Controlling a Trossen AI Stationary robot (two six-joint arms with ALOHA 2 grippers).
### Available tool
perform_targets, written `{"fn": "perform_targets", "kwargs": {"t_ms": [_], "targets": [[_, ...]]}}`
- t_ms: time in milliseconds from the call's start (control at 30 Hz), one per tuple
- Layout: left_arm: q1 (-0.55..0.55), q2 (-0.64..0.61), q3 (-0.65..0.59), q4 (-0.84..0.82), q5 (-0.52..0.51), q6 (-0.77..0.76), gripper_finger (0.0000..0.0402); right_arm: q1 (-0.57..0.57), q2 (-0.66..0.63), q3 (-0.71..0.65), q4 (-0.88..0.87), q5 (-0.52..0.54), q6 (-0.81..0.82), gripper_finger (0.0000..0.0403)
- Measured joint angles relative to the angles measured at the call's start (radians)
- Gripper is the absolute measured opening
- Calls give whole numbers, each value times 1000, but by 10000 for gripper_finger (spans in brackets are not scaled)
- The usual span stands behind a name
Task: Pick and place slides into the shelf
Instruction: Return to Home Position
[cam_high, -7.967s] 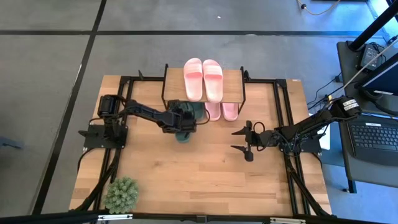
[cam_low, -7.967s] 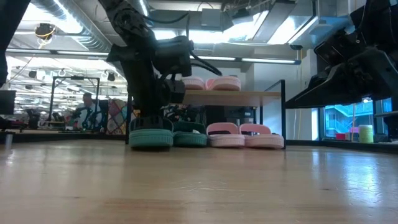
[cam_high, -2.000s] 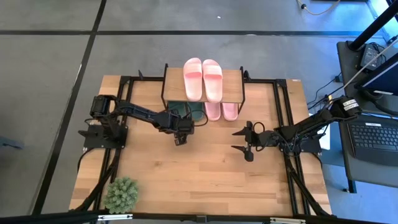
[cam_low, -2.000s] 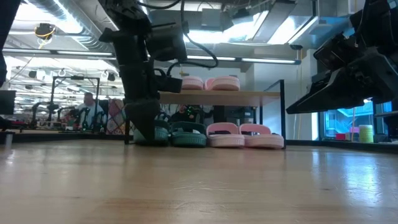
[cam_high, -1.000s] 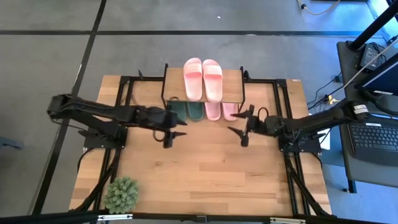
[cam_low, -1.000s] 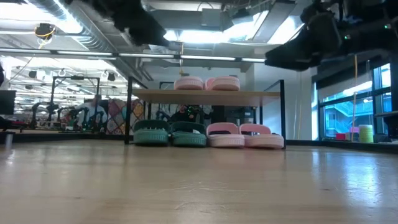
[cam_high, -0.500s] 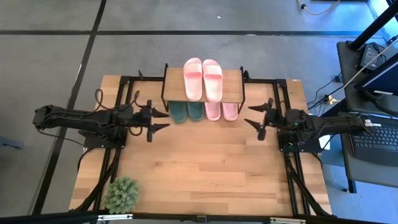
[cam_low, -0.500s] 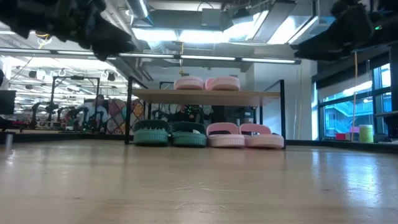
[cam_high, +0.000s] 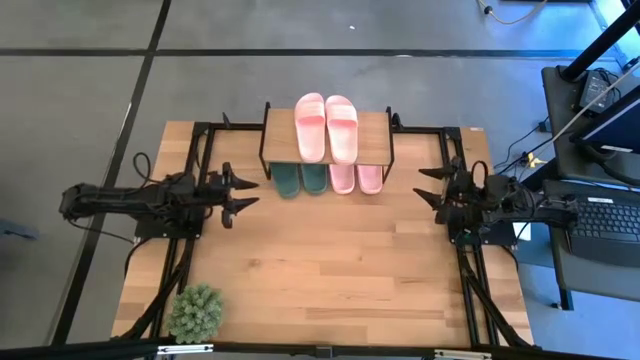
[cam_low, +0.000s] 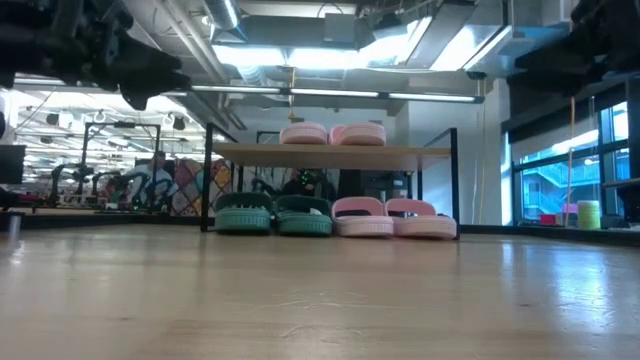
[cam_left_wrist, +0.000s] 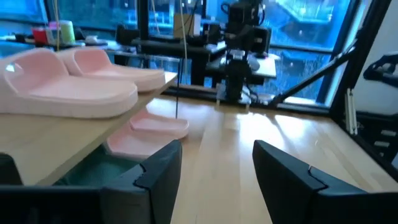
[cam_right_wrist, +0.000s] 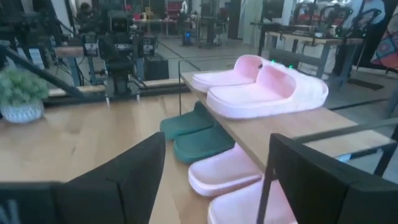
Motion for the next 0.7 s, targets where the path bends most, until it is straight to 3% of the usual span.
{"fn": "perform_targets", "kwargs": {"t_ms": [400,700], "targets": [[0,-173,-130,-2,-15,-27,191,-1,-8,-7,18,1,6,288],[0,-201,-131,-38,-30,-28,191,-1,-8,-57,60,1,13,288]]}}
